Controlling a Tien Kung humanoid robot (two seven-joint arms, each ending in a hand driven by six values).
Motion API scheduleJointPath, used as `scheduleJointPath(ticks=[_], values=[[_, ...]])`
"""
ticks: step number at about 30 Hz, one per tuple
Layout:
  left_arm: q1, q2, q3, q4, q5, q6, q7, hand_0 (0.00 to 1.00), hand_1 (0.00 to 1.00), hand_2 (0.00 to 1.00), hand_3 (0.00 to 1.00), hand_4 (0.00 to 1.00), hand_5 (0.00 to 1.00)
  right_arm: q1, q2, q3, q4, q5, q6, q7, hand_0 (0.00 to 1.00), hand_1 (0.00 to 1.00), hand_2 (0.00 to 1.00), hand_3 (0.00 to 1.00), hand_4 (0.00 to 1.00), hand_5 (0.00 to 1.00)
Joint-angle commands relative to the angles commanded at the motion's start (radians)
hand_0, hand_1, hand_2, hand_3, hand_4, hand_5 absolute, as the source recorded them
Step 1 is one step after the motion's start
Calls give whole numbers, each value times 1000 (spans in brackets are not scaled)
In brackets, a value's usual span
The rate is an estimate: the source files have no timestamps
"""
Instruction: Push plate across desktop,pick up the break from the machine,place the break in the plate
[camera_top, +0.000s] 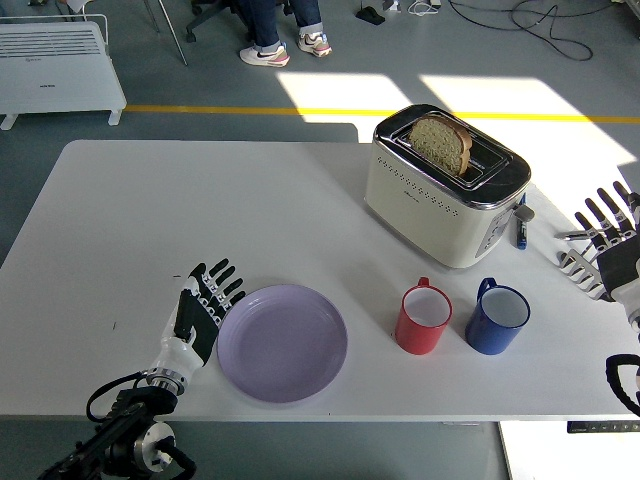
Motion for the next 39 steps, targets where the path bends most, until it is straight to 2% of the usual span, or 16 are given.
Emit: scheduleJointPath(ticks=[39], values=[[-73,-4,84,58,-106,-65,33,814,845,894,858,587,998,4,1,0,-1,1,-2,1,795,746,754,744,493,547]])
